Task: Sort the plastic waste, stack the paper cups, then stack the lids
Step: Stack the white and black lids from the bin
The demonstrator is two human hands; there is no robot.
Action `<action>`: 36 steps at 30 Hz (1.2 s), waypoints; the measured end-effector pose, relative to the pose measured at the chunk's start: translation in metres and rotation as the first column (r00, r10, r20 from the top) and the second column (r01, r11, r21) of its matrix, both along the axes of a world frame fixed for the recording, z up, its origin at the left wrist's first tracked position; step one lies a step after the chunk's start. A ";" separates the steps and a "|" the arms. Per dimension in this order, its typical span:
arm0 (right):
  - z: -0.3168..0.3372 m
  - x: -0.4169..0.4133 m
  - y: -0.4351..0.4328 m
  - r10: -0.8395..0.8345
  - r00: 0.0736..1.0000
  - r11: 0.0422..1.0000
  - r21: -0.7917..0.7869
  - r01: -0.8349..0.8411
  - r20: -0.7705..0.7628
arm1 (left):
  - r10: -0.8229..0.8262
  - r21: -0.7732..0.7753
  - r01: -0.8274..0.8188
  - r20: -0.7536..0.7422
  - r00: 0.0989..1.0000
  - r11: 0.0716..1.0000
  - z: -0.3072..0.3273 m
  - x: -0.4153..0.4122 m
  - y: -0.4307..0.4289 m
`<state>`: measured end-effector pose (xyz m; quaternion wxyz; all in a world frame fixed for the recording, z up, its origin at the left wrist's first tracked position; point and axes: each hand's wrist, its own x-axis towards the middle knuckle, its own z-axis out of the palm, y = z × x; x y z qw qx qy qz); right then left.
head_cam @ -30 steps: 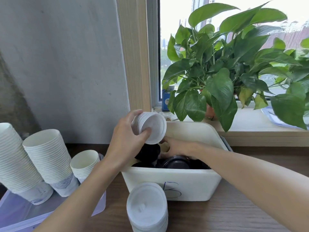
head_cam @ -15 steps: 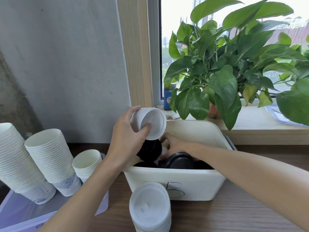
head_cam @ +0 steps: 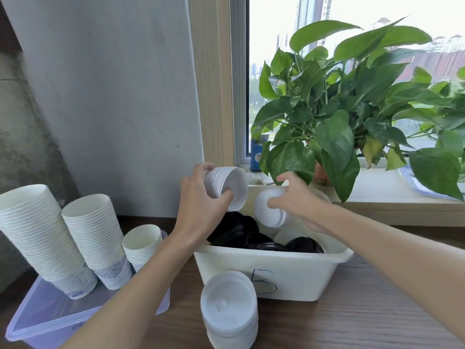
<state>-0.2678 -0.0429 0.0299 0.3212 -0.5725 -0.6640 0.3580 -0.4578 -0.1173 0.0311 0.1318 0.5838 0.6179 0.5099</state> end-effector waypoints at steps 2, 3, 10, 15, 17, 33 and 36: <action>0.011 0.005 -0.009 -0.009 0.993 0.997 0.071 0.018 -0.116 | 0.004 -0.030 -0.004 -0.009 1.000 1.000 0.003 0.003 -0.003; 0.015 0.007 -0.016 -0.003 0.984 0.994 0.104 0.022 -0.177 | 0.001 -0.042 -0.001 -0.008 1.000 0.999 0.004 0.005 -0.005; 0.028 0.001 -0.054 0.090 0.946 0.911 0.410 0.048 -0.311 | 0.017 -0.105 -0.014 0.026 1.000 0.994 0.015 0.019 -0.014; 0.032 -0.006 -0.069 0.156 0.963 0.864 0.503 -0.026 -0.218 | 0.004 -0.115 0.006 0.082 0.997 0.993 0.019 0.022 -0.014; 0.031 -0.010 -0.072 0.154 0.976 0.846 0.530 -0.050 -0.155 | -0.036 -0.108 0.051 0.138 0.990 0.993 0.021 0.023 -0.015; 0.026 -0.016 -0.076 0.357 0.916 0.861 0.445 -0.248 -0.181 | -0.171 -0.175 0.313 0.550 0.818 0.933 0.030 0.024 -0.028; 0.031 -0.013 -0.076 0.354 0.860 0.902 0.376 -0.211 -0.367 | -0.169 -0.170 0.327 0.590 0.789 0.930 0.029 0.025 -0.029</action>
